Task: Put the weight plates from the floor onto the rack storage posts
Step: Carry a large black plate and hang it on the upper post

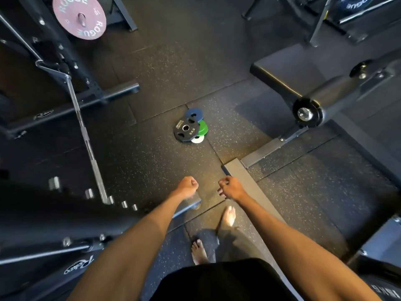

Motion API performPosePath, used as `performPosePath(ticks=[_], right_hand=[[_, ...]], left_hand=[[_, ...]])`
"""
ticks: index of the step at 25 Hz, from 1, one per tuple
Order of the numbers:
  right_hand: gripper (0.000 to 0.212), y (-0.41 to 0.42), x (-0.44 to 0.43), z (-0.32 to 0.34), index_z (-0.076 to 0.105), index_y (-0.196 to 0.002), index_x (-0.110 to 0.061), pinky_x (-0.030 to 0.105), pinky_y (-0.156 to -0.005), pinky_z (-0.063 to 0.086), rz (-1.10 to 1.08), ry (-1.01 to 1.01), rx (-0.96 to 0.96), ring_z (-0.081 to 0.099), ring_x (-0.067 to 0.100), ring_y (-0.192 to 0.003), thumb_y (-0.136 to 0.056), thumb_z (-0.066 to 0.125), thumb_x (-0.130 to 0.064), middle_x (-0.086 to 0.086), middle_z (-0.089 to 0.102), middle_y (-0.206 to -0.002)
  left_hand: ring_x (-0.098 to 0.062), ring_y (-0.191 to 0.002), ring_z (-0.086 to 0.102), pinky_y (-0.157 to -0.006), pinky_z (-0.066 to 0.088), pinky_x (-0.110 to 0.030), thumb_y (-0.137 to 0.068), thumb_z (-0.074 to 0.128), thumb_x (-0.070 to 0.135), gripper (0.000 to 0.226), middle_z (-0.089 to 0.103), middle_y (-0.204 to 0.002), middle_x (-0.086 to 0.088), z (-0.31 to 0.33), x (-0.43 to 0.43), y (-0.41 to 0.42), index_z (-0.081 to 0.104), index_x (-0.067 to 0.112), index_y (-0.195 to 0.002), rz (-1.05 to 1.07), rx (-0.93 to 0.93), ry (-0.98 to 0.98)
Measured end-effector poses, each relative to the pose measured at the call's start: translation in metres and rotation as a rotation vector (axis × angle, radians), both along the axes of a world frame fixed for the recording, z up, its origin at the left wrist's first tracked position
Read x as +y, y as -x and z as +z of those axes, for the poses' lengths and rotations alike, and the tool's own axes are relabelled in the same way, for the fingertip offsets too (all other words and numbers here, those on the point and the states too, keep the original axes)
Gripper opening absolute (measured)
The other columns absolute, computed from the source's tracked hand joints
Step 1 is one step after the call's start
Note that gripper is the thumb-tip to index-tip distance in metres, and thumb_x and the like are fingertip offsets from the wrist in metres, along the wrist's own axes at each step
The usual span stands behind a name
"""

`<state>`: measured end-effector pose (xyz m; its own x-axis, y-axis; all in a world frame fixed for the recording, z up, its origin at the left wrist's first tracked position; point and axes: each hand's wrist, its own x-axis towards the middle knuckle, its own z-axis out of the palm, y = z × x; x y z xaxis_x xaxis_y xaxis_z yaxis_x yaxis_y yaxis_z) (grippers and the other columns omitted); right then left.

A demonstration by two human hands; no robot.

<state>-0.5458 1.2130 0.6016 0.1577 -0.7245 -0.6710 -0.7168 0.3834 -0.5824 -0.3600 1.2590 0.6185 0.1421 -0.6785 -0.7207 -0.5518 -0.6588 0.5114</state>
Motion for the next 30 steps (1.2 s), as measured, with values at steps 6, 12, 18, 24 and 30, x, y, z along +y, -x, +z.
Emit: performPosePath(ticks=[6,12,18,24,30], right_hand=[[0.022,-0.055,-0.157,-0.039,0.064,-0.106,-0.006,0.043,-0.079,0.056,0.062,-0.063,0.019,0.070,0.037,-0.094,-0.097,0.051,-0.021,0.021,0.073,-0.099],[0.021,-0.120,-0.292,-0.028,0.061,-0.108,-0.002,0.025,-0.051,0.046,0.188,-0.149,0.022,0.067,0.029,-0.078,-0.100,0.046,-0.015,0.023,0.072,-0.101],[0.012,-0.183,-0.381,-0.067,0.055,-0.095,-0.011,0.026,-0.055,0.048,0.321,-0.228,0.073,0.067,0.031,-0.076,-0.099,0.044,-0.013,0.023,0.071,-0.100],[0.019,-0.248,-0.469,-0.129,0.066,-0.094,-0.004,0.032,-0.064,0.049,0.404,-0.248,0.184,0.067,0.035,-0.090,-0.094,0.047,-0.009,0.026,0.071,-0.103],[0.028,-0.303,-0.539,-0.191,0.061,-0.112,0.004,0.035,-0.077,0.060,0.280,-0.357,0.212,0.067,0.045,-0.100,-0.097,0.046,-0.014,0.035,0.065,-0.110]], left_hand=[[-0.021,-0.064,0.060,-0.052,0.044,-0.024,-0.101,0.042,0.018,0.012,0.064,-0.085,-0.011,-0.030,-0.139,-0.044,0.053,0.016,-0.095,0.087,-0.007,-0.033],[-0.025,-0.070,0.061,-0.074,0.055,-0.040,-0.098,0.047,0.013,0.013,0.064,-0.085,-0.017,-0.047,-0.267,-0.089,0.058,0.011,-0.093,0.318,0.015,-0.026],[-0.022,-0.060,0.058,-0.054,0.045,-0.028,-0.094,0.049,0.010,0.019,0.063,-0.069,-0.008,-0.094,-0.349,-0.140,0.059,0.015,-0.079,0.440,0.081,-0.129],[-0.022,-0.060,0.062,-0.048,0.047,-0.022,-0.097,0.046,0.011,0.020,0.068,-0.087,-0.017,-0.150,-0.424,-0.203,0.065,0.007,-0.094,0.390,0.149,-0.217],[-0.027,-0.076,0.065,-0.061,0.055,-0.032,-0.101,0.044,0.012,0.023,0.066,-0.100,-0.019,-0.206,-0.486,-0.246,0.064,0.001,-0.103,0.512,0.219,-0.288]])
